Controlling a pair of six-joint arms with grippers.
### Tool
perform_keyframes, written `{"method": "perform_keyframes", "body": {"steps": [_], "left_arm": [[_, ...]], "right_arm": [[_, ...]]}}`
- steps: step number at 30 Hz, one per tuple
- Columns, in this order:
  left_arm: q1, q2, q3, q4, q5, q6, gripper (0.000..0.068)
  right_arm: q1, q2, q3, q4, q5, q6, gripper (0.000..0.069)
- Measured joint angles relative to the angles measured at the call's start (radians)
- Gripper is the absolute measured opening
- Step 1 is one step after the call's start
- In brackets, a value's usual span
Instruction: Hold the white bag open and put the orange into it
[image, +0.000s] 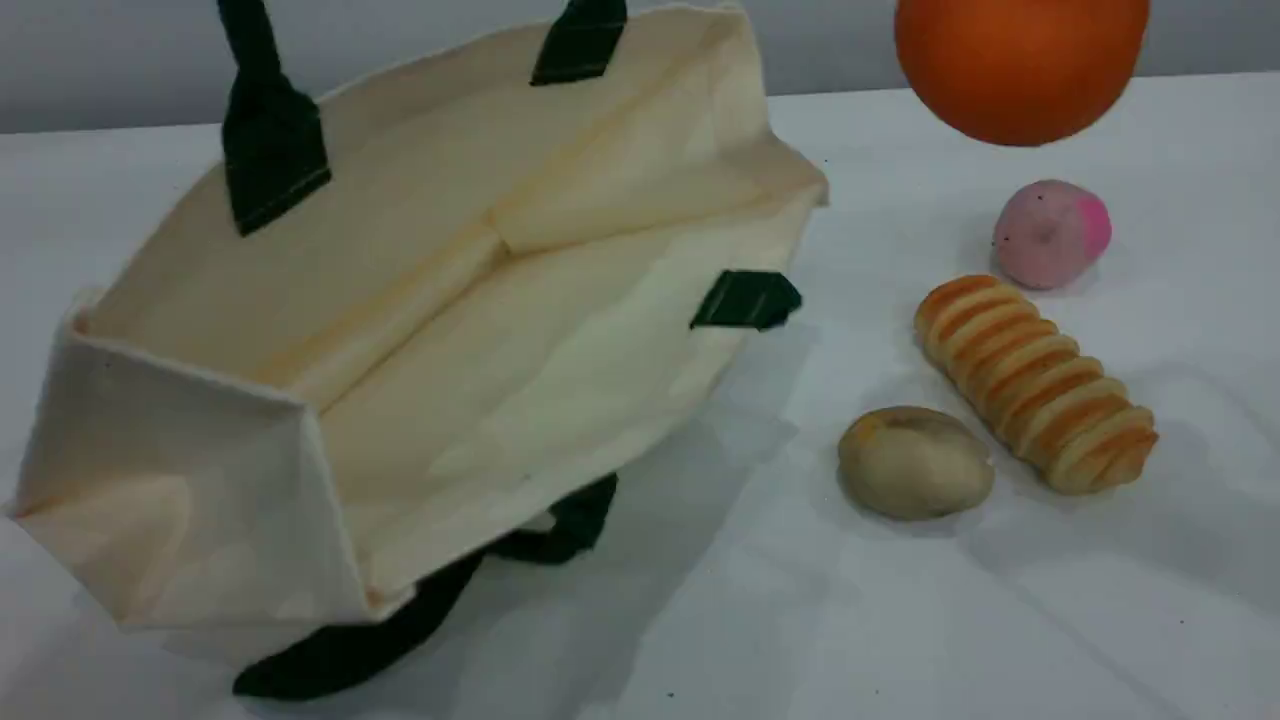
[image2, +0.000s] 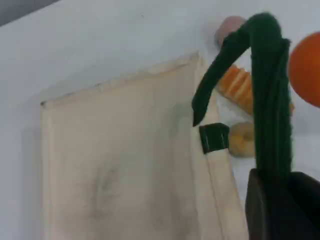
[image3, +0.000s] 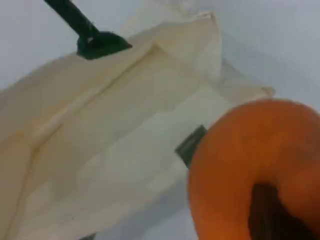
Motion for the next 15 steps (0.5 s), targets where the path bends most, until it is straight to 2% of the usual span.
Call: {"method": "perform_keyframes", "body": {"steps": [6,15], "left_arm": [[0.0,0.0,0.0,0.005,0.002,-0.002,0.0059],[0.0,0.0,-0.001,0.057,0.0,-0.015,0.0059]], "right_arm": [[0.013,0.0,0.0,0.039,0.008,0.0,0.0035],[0.205,0.0,0.0,0.061,-0.013,0.004,0.0035]]}}
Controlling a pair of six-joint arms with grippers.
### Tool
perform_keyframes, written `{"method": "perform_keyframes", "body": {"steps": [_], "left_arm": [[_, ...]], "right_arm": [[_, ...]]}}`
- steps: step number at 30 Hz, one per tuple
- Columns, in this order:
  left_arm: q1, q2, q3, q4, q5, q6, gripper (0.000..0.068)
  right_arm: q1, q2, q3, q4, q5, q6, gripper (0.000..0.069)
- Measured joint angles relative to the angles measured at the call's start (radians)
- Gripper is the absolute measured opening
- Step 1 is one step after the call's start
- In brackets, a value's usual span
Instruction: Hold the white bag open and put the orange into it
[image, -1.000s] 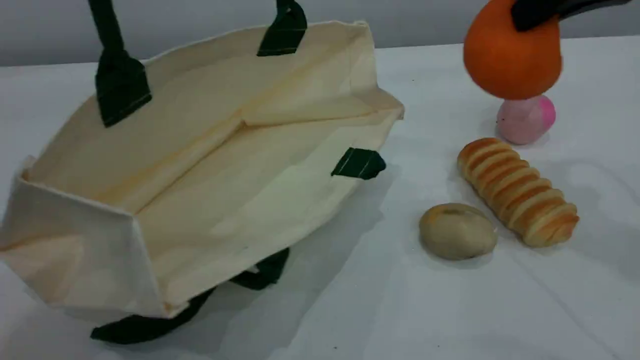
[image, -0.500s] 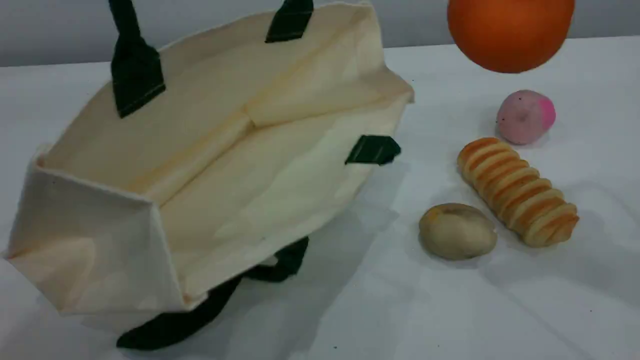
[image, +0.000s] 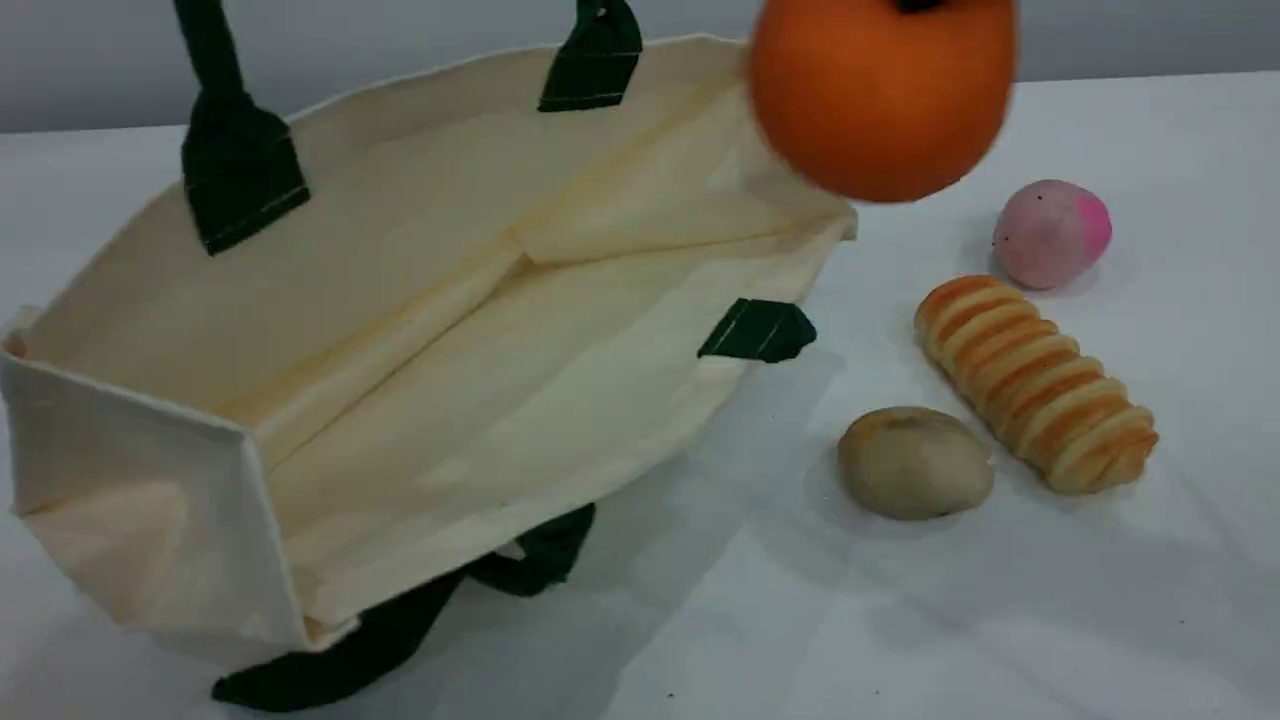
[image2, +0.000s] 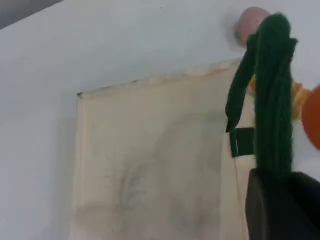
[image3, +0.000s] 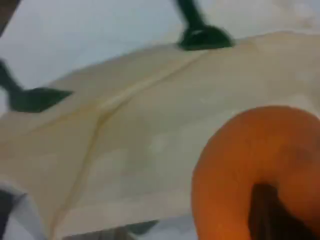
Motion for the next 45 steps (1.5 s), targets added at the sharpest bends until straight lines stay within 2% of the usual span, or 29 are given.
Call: {"method": "perform_keyframes", "body": {"steps": [6,10,13,17,23,27,37,45], "left_arm": [[0.0,-0.001,0.0,-0.002,-0.004,0.0,0.0059],[0.0,-0.002,0.0,-0.003,-0.004,0.0,0.0059],[0.0,-0.002,0.0,-0.003,-0.009,0.0,0.0059],[0.0,-0.002,0.0,-0.004,-0.01,-0.001,0.0059],[0.0,-0.002,0.0,-0.004,-0.013,-0.001,0.0059],[0.0,-0.002,0.0,-0.01,-0.013,-0.002,0.0059],[0.0,-0.002,0.0,-0.01,-0.008,-0.003,0.0059],[0.0,-0.002,0.0,-0.01,0.001,-0.003,0.0059]], "right_arm": [[0.144,0.057,-0.001,0.059,-0.089,0.005,0.0035],[0.211,0.132,-0.001,0.11,-0.168,-0.043,0.0035],[0.243,0.203,-0.001,0.197,-0.237,-0.126,0.0035],[0.242,0.295,-0.001,0.378,-0.297,-0.274,0.0035],[0.242,0.376,-0.003,0.709,-0.239,-0.608,0.0035],[0.242,0.43,-0.029,0.811,-0.174,-0.754,0.0035],[0.243,0.493,-0.113,0.815,-0.108,-0.808,0.0035],[0.243,0.54,-0.153,0.815,-0.119,-0.817,0.0057]]}}
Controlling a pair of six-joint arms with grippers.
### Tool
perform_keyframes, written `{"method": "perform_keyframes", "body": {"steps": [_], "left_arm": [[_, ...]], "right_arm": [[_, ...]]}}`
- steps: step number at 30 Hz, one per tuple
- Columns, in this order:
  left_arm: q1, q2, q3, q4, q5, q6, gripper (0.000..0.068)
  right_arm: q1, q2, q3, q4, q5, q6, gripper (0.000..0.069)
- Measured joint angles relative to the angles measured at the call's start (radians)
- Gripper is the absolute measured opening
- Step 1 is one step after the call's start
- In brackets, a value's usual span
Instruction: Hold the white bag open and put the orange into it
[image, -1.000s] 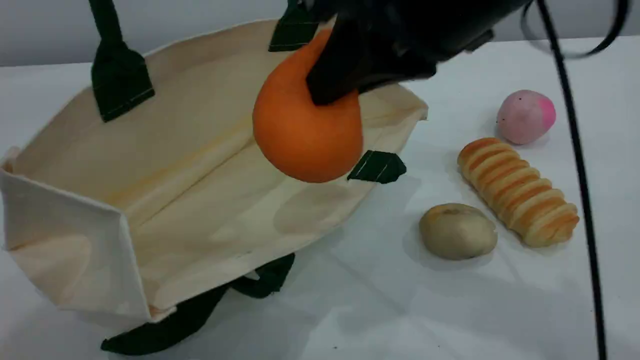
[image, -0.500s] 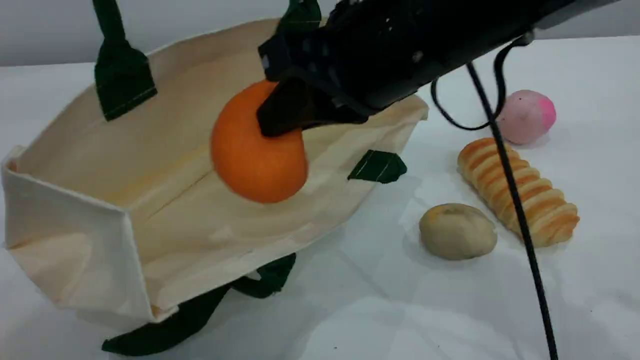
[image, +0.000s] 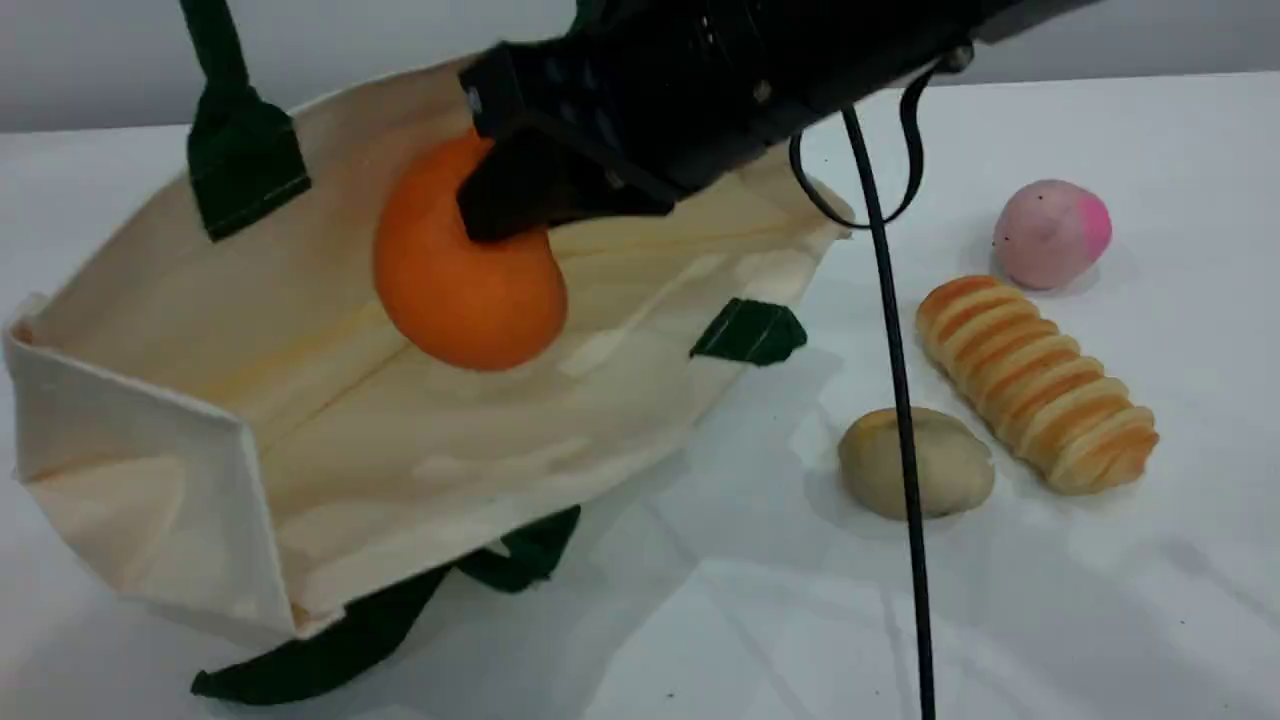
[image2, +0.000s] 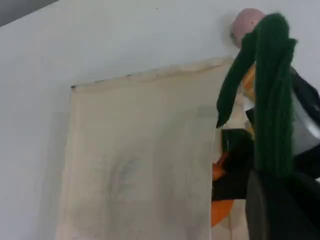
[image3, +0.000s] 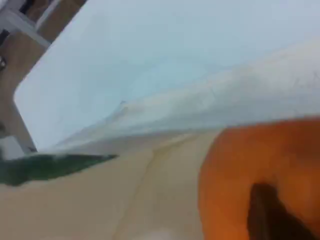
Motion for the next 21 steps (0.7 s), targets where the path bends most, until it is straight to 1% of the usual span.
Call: {"method": "perform_keyframes", "body": {"steps": [2,4,7,8,11,13,16,21], "left_arm": [[0.0,0.0,0.0,0.0,0.0,0.0,0.0059],[0.0,0.0,0.0,-0.001,0.0,0.0,0.0059],[0.0,0.0,0.0,-0.001,0.0,0.0,0.0059],[0.0,0.0,0.0,-0.001,0.0,0.0,0.0059],[0.0,0.0,0.0,-0.001,0.0,0.001,0.0059],[0.0,0.0,0.0,-0.001,0.005,0.001,0.0059],[0.0,0.0,0.0,-0.001,-0.001,0.001,0.0059],[0.0,0.0,0.0,-0.001,-0.001,0.001,0.0059]], "right_arm": [[0.0,0.012,0.0,0.0,-0.001,-0.003,0.0082],[0.0,0.019,0.0,0.0,-0.001,-0.011,0.0129],[0.0,0.019,0.0,0.001,0.011,-0.011,0.0251],[0.0,0.019,0.0,0.001,0.023,-0.011,0.0311],[0.0,0.018,-0.001,0.001,0.065,-0.012,0.0444],[0.0,0.018,-0.001,0.001,0.069,-0.013,0.05],[-0.001,0.017,0.0,0.001,0.075,-0.013,0.0531],[-0.001,0.008,0.001,0.0,0.077,-0.012,0.0524]]}}
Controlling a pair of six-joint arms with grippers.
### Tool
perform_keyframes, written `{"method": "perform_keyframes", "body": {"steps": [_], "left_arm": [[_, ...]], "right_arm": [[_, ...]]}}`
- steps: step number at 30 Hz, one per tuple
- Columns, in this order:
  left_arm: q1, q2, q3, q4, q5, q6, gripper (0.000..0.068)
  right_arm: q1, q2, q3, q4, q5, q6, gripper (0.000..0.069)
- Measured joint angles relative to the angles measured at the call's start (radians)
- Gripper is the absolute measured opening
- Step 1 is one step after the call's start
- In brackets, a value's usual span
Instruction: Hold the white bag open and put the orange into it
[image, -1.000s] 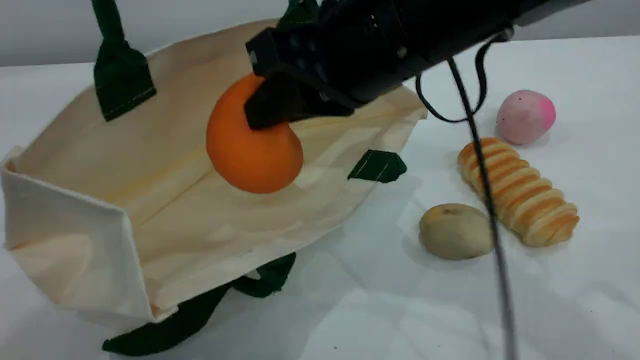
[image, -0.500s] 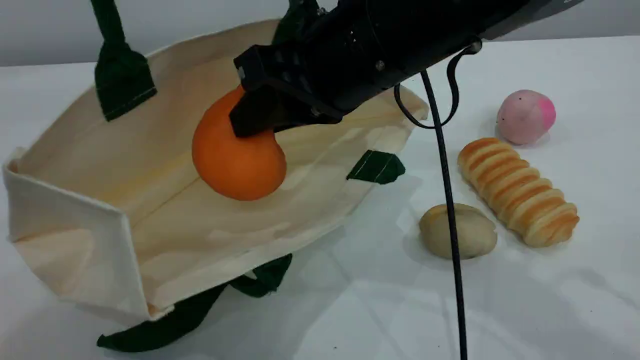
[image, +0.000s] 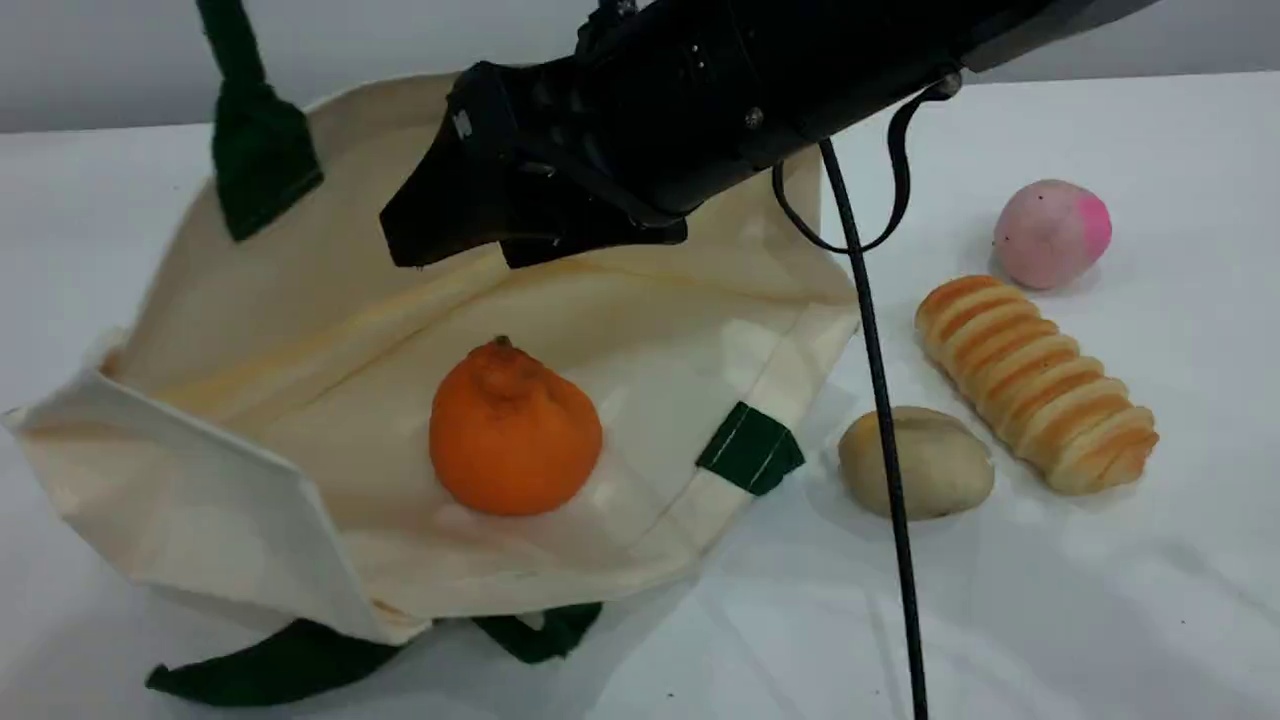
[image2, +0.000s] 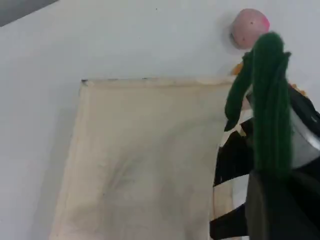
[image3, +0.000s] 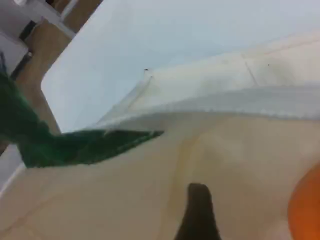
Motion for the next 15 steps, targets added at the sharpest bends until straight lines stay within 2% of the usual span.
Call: {"method": "perform_keyframes", "body": {"steps": [6,11,15], "left_arm": [[0.0,0.0,0.0,-0.001,0.003,0.0,0.0059],[0.0,0.0,0.0,-0.001,0.003,0.0,0.0059],[0.0,0.0,0.0,-0.001,0.003,0.0,0.0059]], "right_arm": [[-0.003,-0.084,0.001,-0.134,-0.054,0.035,0.0492],[-0.007,-0.134,0.009,-0.308,-0.147,0.178,0.0484],[-0.051,-0.133,0.036,-0.466,-0.161,0.327,0.0484]]}}
